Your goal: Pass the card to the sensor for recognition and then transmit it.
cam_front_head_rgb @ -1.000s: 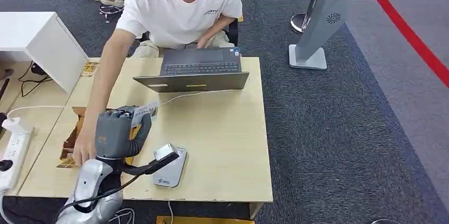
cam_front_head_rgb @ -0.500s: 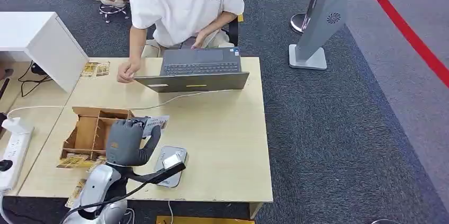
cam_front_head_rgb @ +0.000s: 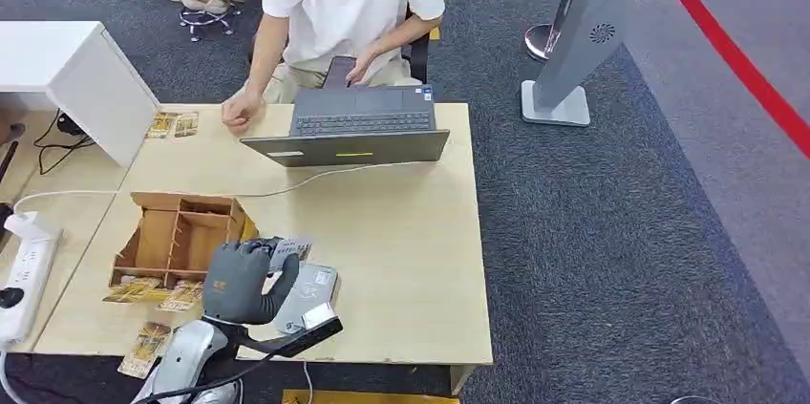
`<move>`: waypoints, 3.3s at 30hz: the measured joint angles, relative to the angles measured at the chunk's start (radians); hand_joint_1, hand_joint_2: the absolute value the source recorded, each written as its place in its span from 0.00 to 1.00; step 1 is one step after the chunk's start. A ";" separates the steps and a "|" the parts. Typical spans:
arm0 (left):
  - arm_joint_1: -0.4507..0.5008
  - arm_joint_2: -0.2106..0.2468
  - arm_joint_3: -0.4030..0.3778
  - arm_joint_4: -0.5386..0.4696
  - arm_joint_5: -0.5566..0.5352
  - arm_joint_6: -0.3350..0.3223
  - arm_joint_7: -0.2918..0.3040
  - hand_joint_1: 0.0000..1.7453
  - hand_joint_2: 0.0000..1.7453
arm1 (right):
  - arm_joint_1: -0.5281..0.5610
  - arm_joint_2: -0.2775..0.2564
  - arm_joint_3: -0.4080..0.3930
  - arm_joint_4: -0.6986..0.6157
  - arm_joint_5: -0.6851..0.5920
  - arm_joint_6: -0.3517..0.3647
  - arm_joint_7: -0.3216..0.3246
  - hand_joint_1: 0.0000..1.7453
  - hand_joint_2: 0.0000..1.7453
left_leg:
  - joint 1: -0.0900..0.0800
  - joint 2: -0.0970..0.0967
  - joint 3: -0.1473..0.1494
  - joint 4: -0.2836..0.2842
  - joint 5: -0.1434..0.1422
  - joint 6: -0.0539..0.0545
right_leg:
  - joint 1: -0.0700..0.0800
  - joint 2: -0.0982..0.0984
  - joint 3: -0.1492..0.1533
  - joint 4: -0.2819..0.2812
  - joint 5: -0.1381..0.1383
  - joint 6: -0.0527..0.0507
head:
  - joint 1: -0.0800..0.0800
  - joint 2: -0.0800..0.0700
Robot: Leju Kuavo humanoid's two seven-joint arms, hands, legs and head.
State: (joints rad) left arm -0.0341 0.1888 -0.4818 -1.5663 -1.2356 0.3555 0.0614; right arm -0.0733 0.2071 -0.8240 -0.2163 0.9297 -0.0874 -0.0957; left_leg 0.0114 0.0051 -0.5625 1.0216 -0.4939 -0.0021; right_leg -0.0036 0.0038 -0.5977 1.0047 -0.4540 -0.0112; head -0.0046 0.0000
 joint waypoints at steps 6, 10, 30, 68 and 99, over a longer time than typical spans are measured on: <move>0.005 0.000 0.000 0.000 0.000 0.000 0.000 1.00 1.00 | 0.001 0.000 -0.001 0.000 0.000 -0.001 0.000 0.00 1.00 | 0.000 0.000 0.000 0.000 0.000 0.000 | 0.000 0.000 0.000 0.000 0.000 0.000 | 0.000 0.000; 0.027 -0.002 0.000 -0.001 0.000 0.000 0.014 1.00 1.00 | 0.001 0.000 -0.002 0.000 0.000 -0.005 0.000 0.00 1.00 | 0.000 0.000 0.000 0.000 0.000 0.000 | 0.000 0.000 0.000 0.000 0.000 0.000 | 0.000 0.000; 0.114 -0.027 0.022 -0.010 0.034 -0.021 0.053 1.00 1.00 | 0.003 -0.005 -0.026 0.000 0.014 -0.008 0.002 0.00 1.00 | 0.000 0.000 0.000 0.000 0.000 0.000 | 0.000 -0.001 0.000 0.000 0.000 0.000 | 0.000 0.000; 0.083 -0.088 0.108 0.185 0.067 -0.063 0.064 1.00 1.00 | 0.003 -0.007 -0.026 0.000 0.046 -0.004 0.010 0.00 1.00 | 0.000 0.000 0.000 0.000 0.000 0.000 | 0.000 -0.001 0.000 0.000 0.000 0.000 | 0.000 0.000; -0.235 0.055 0.137 -0.124 -0.104 -0.047 0.074 1.00 1.00 | -0.012 -0.006 -0.027 0.000 0.087 0.019 0.005 0.00 1.00 | 0.000 -0.004 0.000 0.000 0.003 -0.002 | 0.000 -0.003 0.000 0.000 0.002 -0.003 | 0.000 0.000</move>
State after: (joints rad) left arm -0.2687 0.2434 -0.3452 -1.6899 -1.3398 0.3089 0.1359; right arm -0.0853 0.2014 -0.8515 -0.2163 1.0170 -0.0687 -0.0904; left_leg 0.0118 0.0015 -0.5628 1.0216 -0.4904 -0.0041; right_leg -0.0032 0.0003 -0.5974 1.0051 -0.4516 -0.0138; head -0.0046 0.0000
